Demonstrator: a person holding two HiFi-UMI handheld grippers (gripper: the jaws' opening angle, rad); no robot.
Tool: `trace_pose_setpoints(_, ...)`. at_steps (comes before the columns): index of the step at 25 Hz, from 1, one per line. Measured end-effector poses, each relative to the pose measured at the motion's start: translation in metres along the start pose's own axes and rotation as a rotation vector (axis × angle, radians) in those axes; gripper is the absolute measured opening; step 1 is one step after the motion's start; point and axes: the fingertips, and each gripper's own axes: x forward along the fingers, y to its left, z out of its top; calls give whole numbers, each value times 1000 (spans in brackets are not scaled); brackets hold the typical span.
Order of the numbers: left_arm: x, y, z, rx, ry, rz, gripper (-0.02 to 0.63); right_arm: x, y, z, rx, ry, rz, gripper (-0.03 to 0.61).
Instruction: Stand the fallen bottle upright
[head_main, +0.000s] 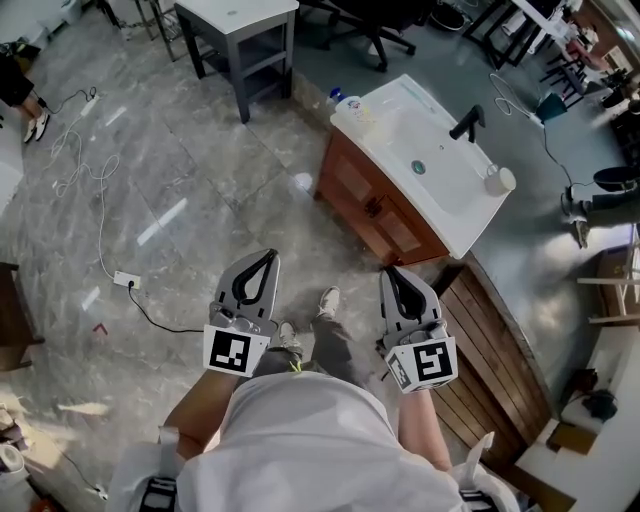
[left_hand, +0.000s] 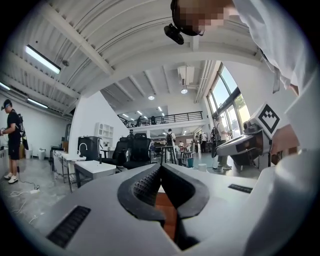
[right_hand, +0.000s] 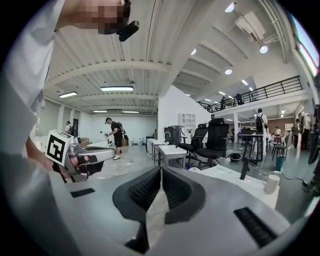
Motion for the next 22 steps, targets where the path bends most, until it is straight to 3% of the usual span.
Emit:
trace_pose_setpoints(5,31,1,-4,-9,-4,-9,17,25,-24,0,15,-14,18,40)
trace_pose_setpoints(11,98,9,-7,6,22,2,17,79,-82,10,22,-30,52,40)
trace_pose_setpoints(22,256,34,7,46,26,92,17,198,-191,34,-25,-31,220,40)
